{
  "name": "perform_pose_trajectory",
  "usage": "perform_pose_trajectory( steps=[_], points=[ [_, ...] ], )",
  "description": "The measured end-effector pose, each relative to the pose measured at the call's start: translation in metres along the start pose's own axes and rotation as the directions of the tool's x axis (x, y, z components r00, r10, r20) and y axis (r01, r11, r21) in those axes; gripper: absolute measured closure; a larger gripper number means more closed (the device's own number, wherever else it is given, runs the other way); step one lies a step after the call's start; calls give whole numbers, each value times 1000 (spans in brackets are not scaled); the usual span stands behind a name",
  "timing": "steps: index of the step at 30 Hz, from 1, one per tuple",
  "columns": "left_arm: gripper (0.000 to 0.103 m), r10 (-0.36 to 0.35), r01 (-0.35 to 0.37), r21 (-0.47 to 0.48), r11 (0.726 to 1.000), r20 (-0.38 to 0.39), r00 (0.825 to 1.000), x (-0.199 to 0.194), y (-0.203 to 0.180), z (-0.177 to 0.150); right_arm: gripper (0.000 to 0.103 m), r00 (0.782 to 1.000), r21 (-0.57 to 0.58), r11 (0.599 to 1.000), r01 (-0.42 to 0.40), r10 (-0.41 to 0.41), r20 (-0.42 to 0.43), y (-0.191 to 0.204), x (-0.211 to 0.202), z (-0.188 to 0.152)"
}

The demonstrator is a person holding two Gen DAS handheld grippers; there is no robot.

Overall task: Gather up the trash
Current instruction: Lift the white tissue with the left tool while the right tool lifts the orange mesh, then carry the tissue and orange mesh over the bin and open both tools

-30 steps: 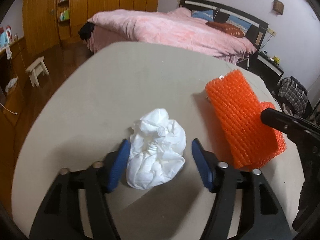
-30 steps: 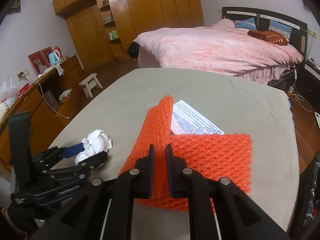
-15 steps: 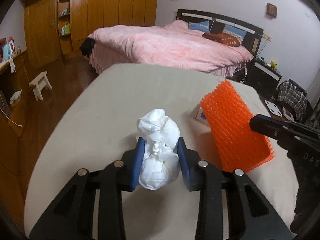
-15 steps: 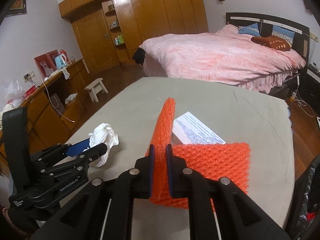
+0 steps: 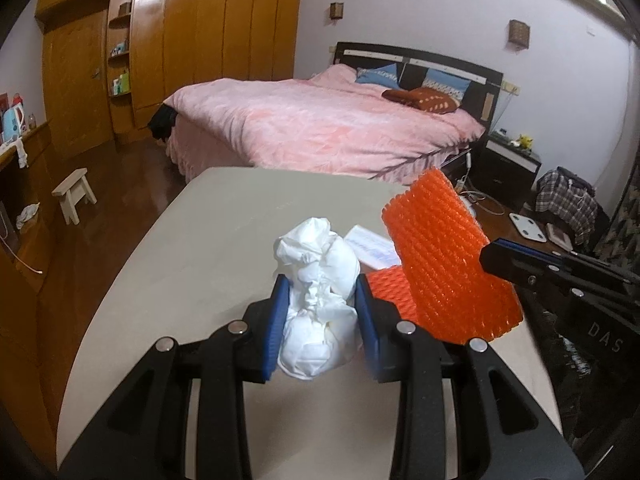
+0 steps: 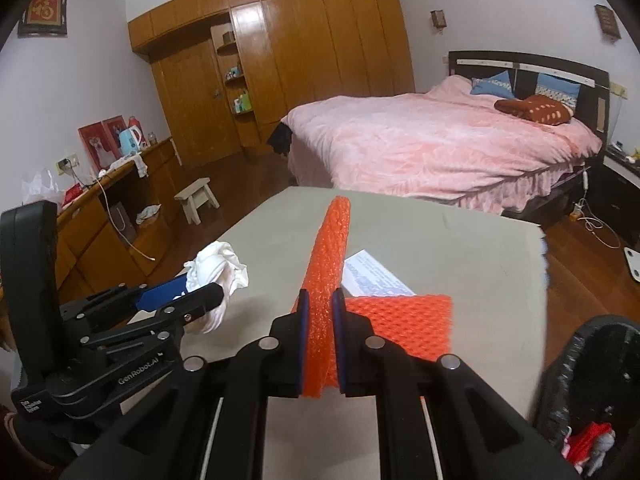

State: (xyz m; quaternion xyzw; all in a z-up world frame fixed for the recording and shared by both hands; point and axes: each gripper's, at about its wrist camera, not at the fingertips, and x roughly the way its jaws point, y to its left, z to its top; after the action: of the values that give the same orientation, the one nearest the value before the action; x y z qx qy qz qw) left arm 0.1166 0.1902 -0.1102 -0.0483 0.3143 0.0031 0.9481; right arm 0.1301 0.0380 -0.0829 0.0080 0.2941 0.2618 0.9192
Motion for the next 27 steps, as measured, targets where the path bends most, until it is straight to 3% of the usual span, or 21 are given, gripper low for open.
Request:
perform_pose_trajectory(
  steps=[15,27],
  points=[
    [71,-108,105,55,993,49,993,-27,-67,6,92,992,72,992,103,-108,65,-44,-67,-10],
    [71,-220,211,130,969,56,974,-27,-131,11,92,964,156,958,239,-254,82,-106,-119,-28]
  ],
)
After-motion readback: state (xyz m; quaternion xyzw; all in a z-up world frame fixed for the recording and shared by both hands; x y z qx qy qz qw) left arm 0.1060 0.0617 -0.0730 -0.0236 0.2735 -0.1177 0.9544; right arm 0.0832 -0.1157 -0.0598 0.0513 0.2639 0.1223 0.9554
